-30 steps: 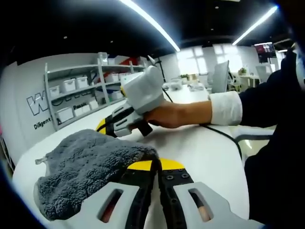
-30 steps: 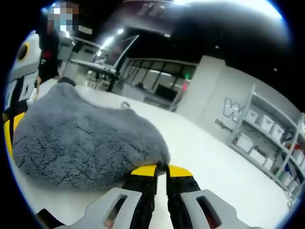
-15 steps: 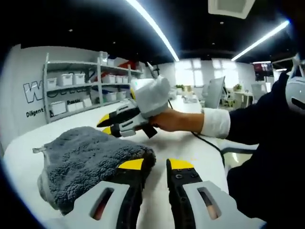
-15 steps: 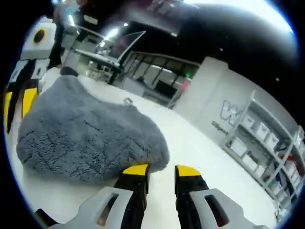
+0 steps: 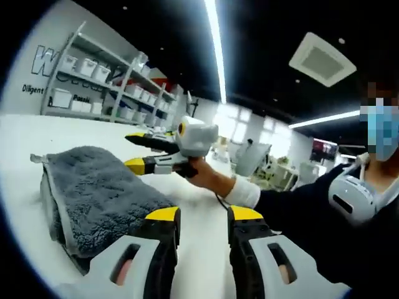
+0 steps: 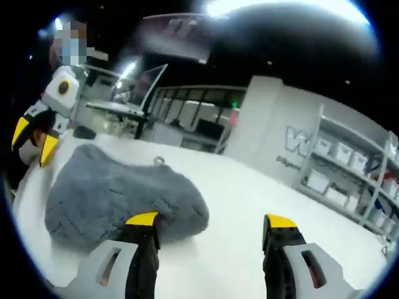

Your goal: Open the folded towel by lifting each exposed corner and separating the folded layers until the towel lies flat within the target outline without major curled edges

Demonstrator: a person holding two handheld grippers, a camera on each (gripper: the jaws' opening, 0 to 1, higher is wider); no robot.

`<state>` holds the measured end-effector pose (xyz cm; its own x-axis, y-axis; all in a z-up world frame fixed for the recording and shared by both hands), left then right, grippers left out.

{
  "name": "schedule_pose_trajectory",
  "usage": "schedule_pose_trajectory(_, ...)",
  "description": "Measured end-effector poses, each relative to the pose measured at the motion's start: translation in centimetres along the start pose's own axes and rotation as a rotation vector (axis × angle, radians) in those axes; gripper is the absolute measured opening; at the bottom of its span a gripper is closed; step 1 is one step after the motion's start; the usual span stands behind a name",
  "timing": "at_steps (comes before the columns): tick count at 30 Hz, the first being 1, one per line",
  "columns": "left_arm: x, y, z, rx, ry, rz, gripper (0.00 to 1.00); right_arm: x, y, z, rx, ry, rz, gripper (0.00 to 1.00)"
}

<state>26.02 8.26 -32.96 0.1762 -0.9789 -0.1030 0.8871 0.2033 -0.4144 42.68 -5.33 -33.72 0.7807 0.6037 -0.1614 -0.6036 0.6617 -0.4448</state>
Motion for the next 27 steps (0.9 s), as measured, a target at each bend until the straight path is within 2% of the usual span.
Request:
schedule_pose_trajectory(2,-0.4,-0.3,0.3,0.048,-0.004,0.001,0.29,-0.1,-0.2,0.2,0.001,-0.002,-0.004,0.76)
schedule_pose_trajectory(5,-1.4,-0.1,1.1,0.080,-0.029,0.034,0.28,-0.3,-1.2,0.5,0.035,-0.014,-0.041,0.98)
schedule_pose_trajectory(6,-1.8,0.0,1.3,0.087,-0.033,0.042,0.28,-0.4,-1.2,0.4,0.069,-0.012,-0.031,0.99)
schedule_pose_trajectory(8,-2.4,0.4,1.7,0.096,-0.057,0.066,0.27,-0.7,-0.9,1.1,0.118,-0.073,0.027,0.99)
schedule_pose_trajectory(9,-2.7,0.6,1.8,0.090,-0.062,0.079,0.27,-0.9,-1.0,1.7,0.139,-0.112,0.028,0.99)
schedule_pose_trajectory(13,-4.1,1.2,2.3,0.122,-0.078,0.108,0.24,-1.4,-0.9,2.5,0.121,-0.149,0.038,0.99)
schedule_pose_trajectory(16,-5.0,1.6,2.8,0.118,-0.105,0.125,0.23,-1.5,-0.4,3.2,0.063,-0.165,0.036,0.99)
schedule_pose_trajectory(19,-5.6,1.8,2.6,0.117,-0.095,0.144,0.21,-1.5,0.4,3.8,0.040,-0.180,0.058,0.99)
schedule_pose_trajectory(22,-6.1,2.3,2.6,0.129,-0.086,0.175,0.21,-1.9,1.9,4.7,0.015,-0.209,0.105,0.91)
schedule_pose_trajectory(27,-6.9,3.0,2.4,0.136,-0.072,0.229,0.24,-2.5,3.7,6.0,0.024,-0.244,0.160,0.86)
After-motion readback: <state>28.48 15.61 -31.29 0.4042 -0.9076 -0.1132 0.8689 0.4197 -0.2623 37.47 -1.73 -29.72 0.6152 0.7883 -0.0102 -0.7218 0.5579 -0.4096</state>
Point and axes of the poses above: the point that each gripper's makers call its tool centre point, and the gripper's own axes: x roughly forward along the fingers, y roughly to its left, z roughly out of its top, the point moved 3 cm from there along -x, roughly backward along the fingers, and after that the axes turned 7 degrees about -x, right-handed, at the moved point
